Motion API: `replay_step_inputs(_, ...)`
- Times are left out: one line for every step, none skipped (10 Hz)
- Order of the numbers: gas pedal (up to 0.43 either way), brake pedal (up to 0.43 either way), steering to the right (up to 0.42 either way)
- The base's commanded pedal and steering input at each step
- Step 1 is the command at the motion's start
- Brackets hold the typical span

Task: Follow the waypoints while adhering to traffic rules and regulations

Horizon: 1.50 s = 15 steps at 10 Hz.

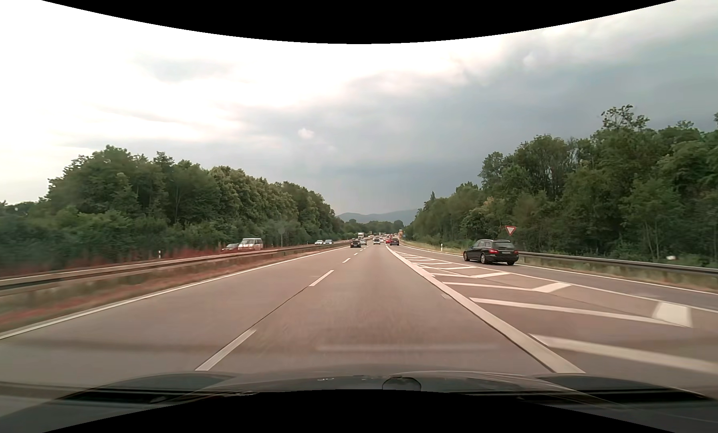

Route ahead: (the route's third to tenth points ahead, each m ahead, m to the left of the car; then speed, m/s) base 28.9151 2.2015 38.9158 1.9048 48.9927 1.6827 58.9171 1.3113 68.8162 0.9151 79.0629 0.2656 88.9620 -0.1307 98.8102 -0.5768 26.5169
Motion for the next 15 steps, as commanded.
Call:
replay_step_inputs(0.0, 0.146, 0.0)
replay_step_inputs(0.0, 0.146, 0.0)
replay_step_inputs(0.0, 0.152, 0.0)
replay_step_inputs(0.0, 0.152, 0.0)
replay_step_inputs(0.0, 0.159, 0.0)
replay_step_inputs(0.0, 0.171, 0.0)
replay_step_inputs(0.0, 0.201, 0.001)
replay_step_inputs(0.0, 0.213, 0.001)
replay_step_inputs(0.0, 0.226, 0.002)
replay_step_inputs(0.0, 0.244, 0.003)
replay_step_inputs(0.0, 0.244, 0.003)
replay_step_inputs(0.0, 0.25, 0.003)
replay_step_inputs(0.0, 0.25, 0.003)
replay_step_inputs(0.0, 0.244, 0.003)
replay_step_inputs(0.0, 0.238, 0.003)
